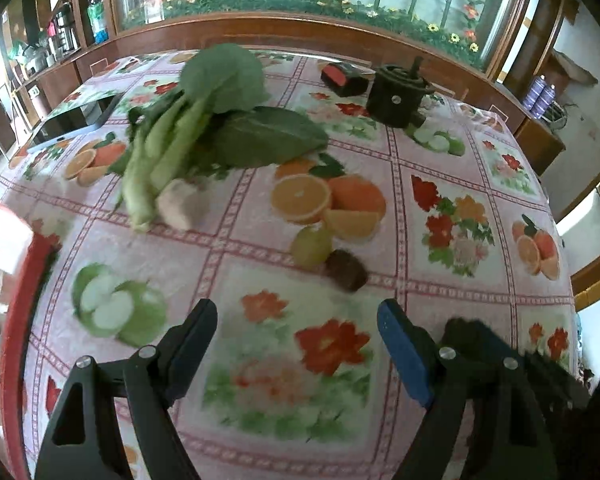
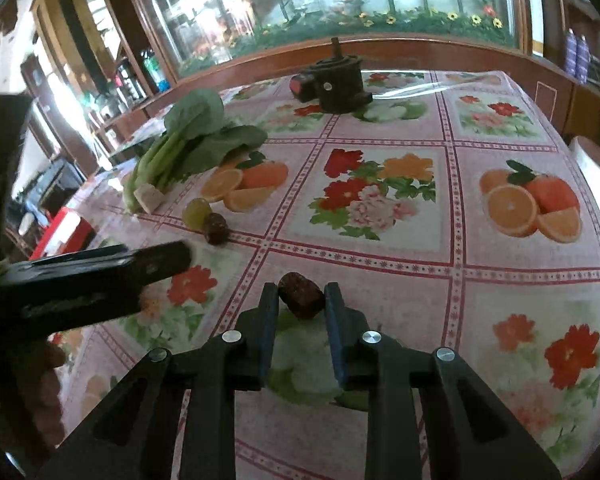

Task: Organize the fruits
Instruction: 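Close the right gripper on a dark date on the table, then close the left gripper on another dark date while the right gripper holds its date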

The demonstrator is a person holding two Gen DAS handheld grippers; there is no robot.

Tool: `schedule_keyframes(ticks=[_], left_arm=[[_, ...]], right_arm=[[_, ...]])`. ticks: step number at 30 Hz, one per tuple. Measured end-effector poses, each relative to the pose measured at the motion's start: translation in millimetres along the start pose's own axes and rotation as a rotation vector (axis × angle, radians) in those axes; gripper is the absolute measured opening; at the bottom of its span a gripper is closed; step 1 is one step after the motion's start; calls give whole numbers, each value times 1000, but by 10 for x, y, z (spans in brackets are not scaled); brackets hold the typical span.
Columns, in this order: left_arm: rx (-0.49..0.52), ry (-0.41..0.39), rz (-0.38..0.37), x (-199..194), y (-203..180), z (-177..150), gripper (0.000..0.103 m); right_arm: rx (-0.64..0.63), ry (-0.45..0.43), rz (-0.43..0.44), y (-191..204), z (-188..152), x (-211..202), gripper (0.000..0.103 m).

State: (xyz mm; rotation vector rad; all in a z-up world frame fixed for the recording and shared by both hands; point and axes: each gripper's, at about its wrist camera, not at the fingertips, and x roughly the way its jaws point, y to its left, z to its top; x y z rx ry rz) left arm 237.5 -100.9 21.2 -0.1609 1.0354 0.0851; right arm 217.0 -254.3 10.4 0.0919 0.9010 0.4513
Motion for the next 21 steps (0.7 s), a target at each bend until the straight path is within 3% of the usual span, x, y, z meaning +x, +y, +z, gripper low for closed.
schedule_keyframes(ticks=[10,12,14,15,17,21], left_arm=[[-16,-14,90,215,-125,109,84],[-37,-20,90,217,-105,123,80],[-27,-38,85,186,-91,98,55],[-6,-44,74,172,-89,80,48],[24,-48,40,134,-58,40,20],[32,-30,-68,49,108,-64,10]], right_arm=[[45,-6,54,-90,-10,-27,24],[49,-6,59,-96,-12,-30,24],[51,-6,60,-97,-13,-31,24],[49,-6,58,-93,-13,-31,24],[43,-6,51,-92,-14,-32,24],[29,-6,22,-61,-26,-45,24]])
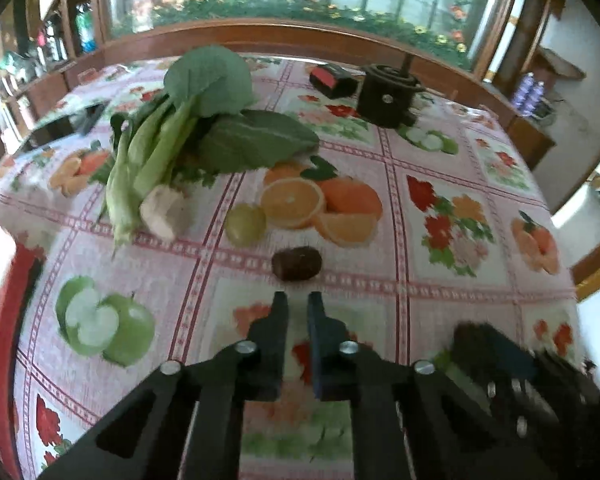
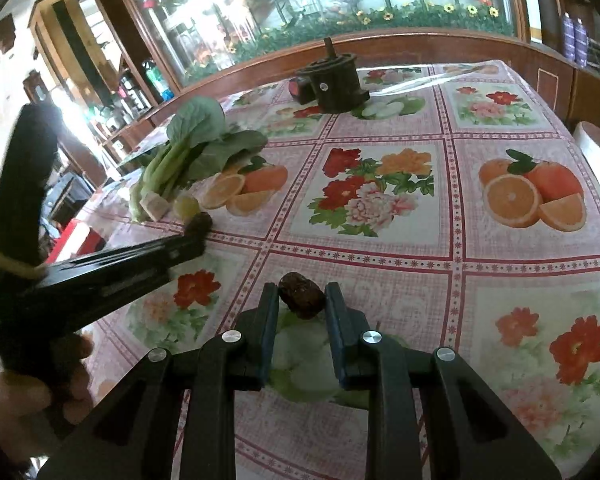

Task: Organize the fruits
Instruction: 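Close the left gripper on another dark date while the right gripper holds its date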

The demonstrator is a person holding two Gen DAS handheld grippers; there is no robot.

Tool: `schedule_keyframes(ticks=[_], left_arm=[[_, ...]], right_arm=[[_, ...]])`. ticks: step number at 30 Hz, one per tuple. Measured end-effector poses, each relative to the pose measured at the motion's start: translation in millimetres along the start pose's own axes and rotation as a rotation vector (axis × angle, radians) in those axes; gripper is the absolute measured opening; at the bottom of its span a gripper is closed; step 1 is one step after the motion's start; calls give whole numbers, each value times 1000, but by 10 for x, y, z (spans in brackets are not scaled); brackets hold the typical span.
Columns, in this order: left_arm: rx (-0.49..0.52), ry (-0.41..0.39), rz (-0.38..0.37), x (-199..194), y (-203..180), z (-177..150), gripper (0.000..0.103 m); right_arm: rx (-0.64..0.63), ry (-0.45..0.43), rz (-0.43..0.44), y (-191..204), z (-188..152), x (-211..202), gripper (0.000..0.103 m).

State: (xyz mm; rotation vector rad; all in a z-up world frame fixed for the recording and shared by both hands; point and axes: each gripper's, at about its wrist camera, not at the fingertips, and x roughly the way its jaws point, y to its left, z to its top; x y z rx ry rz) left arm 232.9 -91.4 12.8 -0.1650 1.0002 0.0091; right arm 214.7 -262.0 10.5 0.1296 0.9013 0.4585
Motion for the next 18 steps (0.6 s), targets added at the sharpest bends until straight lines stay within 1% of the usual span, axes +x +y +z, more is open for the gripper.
schedule_keyframes(ticks=[3,6,9,18], left_arm=[[28,-8,-48,-87,87,-134,8],[52,-23,-65,-152,155,-222,8],[57,-20,-79,-210,215,-271,8],[102,-45,-131,-400,362,-471,8]], right_arm=[[-3,-1,-16,24,-24,-22,24],[-12,2,-37,51,-37,-28,24],[-13,5,-54,71,-50,-39,24],[-24,-1,-86,166,-153,-154,24]])
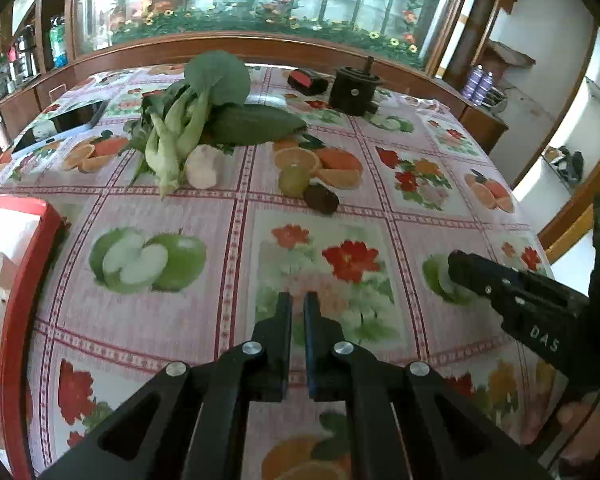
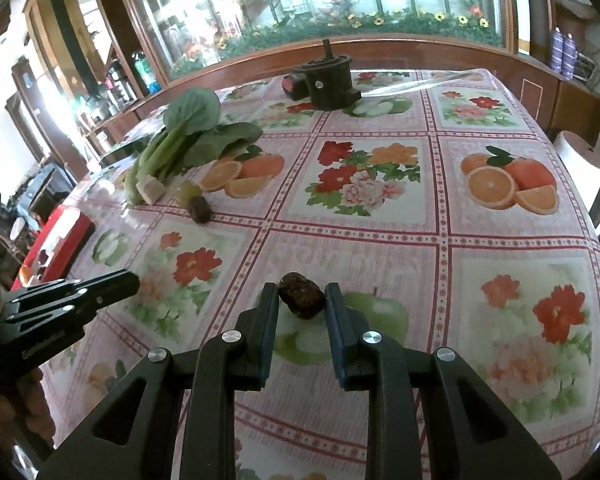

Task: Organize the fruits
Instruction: 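Close the left gripper on another dark date while the right gripper holds its date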

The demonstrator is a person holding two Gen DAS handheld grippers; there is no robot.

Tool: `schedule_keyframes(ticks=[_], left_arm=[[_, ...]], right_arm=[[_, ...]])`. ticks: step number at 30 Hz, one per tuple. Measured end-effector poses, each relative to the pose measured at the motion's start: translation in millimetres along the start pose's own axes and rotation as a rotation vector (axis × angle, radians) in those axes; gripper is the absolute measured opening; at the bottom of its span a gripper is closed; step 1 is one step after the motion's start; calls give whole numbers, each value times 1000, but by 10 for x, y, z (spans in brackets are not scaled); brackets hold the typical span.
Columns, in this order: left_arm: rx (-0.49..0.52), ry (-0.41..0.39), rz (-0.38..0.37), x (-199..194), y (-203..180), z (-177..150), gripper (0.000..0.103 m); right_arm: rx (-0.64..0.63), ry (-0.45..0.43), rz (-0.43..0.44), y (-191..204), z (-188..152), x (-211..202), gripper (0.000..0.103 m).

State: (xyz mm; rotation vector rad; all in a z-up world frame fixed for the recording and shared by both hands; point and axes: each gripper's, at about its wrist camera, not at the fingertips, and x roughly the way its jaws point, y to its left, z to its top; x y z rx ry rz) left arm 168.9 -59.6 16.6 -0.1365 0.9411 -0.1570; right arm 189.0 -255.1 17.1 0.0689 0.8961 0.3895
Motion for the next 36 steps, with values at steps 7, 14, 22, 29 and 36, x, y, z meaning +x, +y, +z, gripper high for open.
schedule_keyframes(ticks=[7,14,22,29,36], left_arm=[[-94,10,-22,41,152,171,12],[8,-49,81,172,-72,589,68],[52,6,129,501,-192,712,70],[66,15,144,652,-206,692,32],[96,23,39,432,-181,458,29]], right_arm=[[19,25,-34,11,-18,24,24],[16,26,-39,32,-35,26,24],[13,13,-3,-18,-25,42,26],[26,10,21,-44,-21,33,26],[48,1,22,-47,-4,41,26]])
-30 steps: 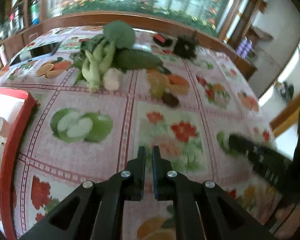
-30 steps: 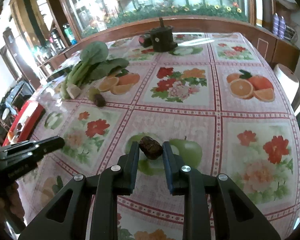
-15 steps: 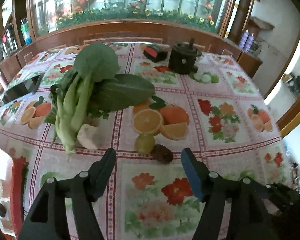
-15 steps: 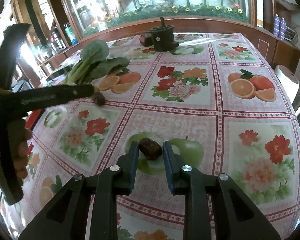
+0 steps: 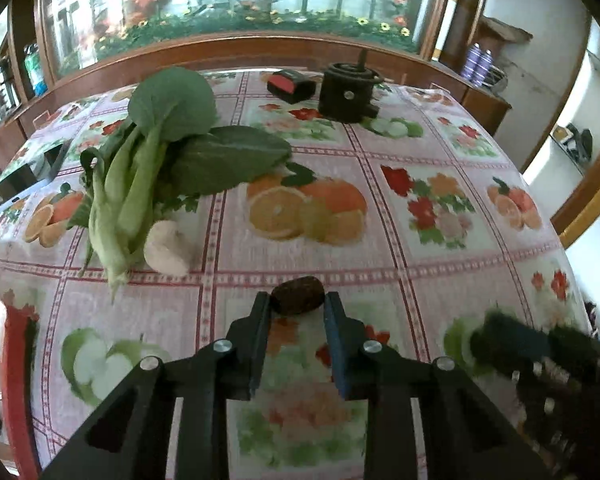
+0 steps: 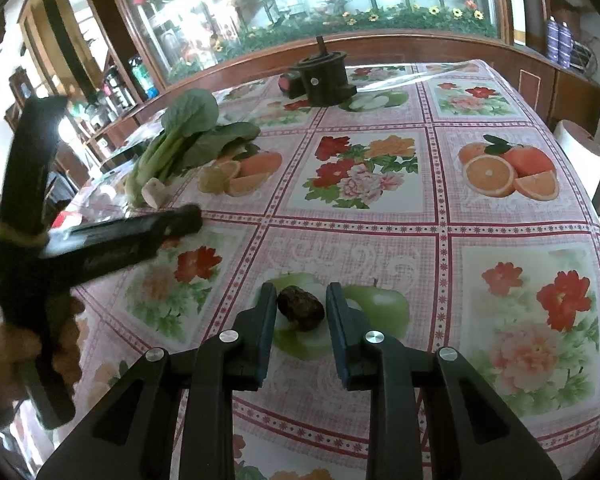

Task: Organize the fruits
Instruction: 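Close the left gripper on another dark date while the right gripper holds its date, then carry both dates over the red-rimmed tray with both grippers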

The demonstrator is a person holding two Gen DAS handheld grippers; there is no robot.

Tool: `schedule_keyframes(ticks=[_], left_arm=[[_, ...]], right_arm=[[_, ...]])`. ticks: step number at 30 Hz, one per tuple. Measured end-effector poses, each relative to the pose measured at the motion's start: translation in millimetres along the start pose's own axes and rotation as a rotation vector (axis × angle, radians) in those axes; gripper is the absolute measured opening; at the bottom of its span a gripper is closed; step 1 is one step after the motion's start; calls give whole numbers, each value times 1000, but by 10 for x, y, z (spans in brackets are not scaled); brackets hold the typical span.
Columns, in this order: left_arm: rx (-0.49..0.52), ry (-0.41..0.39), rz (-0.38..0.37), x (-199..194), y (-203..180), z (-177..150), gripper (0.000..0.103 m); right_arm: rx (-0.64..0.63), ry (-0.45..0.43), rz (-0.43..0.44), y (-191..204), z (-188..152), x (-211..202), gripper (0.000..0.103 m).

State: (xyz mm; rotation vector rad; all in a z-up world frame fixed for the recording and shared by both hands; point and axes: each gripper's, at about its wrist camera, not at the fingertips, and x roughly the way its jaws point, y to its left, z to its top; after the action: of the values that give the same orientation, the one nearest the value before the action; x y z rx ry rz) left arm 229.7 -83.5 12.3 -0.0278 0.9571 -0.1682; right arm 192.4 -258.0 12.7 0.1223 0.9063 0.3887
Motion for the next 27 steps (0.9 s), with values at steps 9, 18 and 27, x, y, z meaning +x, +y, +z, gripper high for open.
schedule_keyframes(ticks=[9,18,27], left_arm=[[-10,-3,-26,-147,87,-126,29],[41,-49,-39,-415,73,-248,30],[15,-46,-63,-618,226,-541,30]], right_arm=[[0,3,-16,32,1,-10,26],[-22,-39,-28,137,-1,-163,25],[-69,-55,-62,386,-78,-296,25]])
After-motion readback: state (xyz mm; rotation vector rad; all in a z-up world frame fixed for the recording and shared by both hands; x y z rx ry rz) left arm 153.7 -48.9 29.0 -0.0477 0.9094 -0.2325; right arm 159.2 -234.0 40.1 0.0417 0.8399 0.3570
